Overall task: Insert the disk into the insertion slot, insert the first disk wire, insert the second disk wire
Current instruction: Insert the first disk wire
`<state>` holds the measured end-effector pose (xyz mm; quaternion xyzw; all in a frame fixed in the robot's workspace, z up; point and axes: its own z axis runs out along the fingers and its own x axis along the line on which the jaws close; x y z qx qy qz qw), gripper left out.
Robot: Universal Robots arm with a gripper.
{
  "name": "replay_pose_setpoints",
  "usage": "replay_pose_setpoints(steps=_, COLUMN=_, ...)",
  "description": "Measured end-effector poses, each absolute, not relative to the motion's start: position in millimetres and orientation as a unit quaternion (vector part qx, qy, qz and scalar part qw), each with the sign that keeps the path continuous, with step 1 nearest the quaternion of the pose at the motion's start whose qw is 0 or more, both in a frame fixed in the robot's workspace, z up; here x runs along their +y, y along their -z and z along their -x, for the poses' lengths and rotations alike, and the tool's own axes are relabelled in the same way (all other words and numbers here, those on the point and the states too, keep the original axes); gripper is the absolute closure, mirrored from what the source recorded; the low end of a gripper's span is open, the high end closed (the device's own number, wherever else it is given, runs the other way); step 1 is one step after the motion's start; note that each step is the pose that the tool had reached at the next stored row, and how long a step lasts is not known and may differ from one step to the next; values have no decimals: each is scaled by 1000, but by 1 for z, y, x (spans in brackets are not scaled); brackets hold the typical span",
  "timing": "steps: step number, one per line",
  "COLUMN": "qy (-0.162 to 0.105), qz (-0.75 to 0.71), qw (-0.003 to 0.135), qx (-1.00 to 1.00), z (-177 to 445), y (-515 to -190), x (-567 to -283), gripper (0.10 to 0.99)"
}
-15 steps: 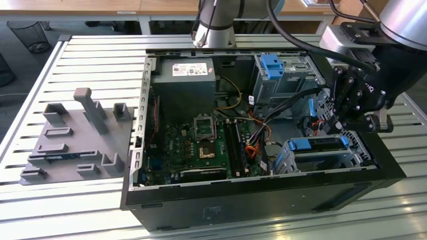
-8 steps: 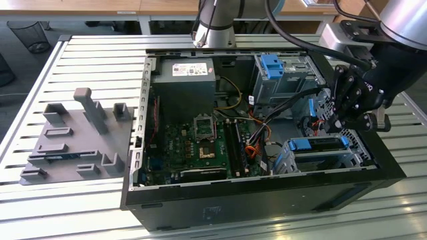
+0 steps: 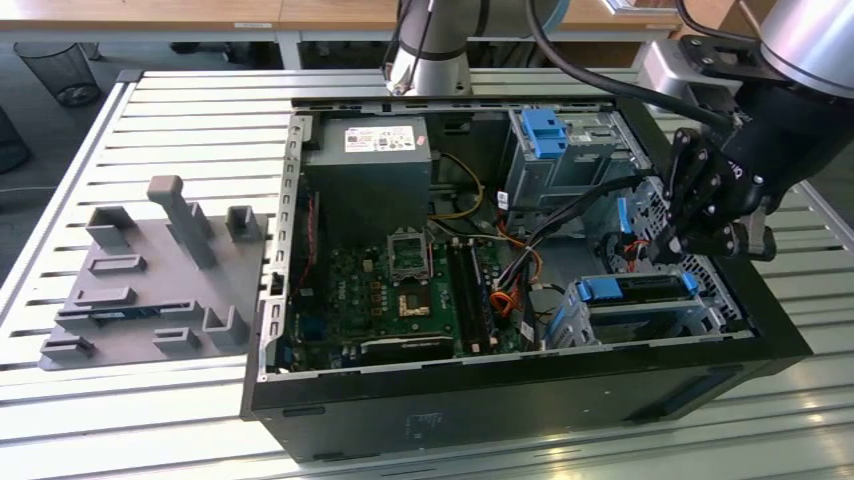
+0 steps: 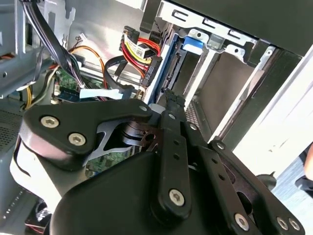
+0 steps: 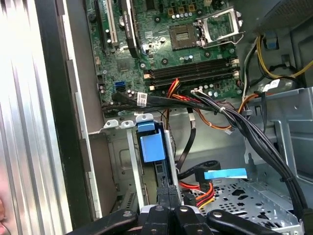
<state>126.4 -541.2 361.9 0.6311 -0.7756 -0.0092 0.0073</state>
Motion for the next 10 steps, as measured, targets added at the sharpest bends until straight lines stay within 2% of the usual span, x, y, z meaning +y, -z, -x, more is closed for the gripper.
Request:
replay_pose_setpoints(steps=8, qy=9, qz=-621, qw=7, qx=-784, z=-131, y=-362, x=-534, gripper=973)
replay_pose_setpoints(steps=9, qy=9, qz=-620, qw=7, qx=-785, z=-131, y=-361, x=-533, gripper=914)
replay_pose_setpoints(steps=10, qy=9, qz=-619, qw=7, qx=-786, z=-132, y=-361, x=-532, gripper=914)
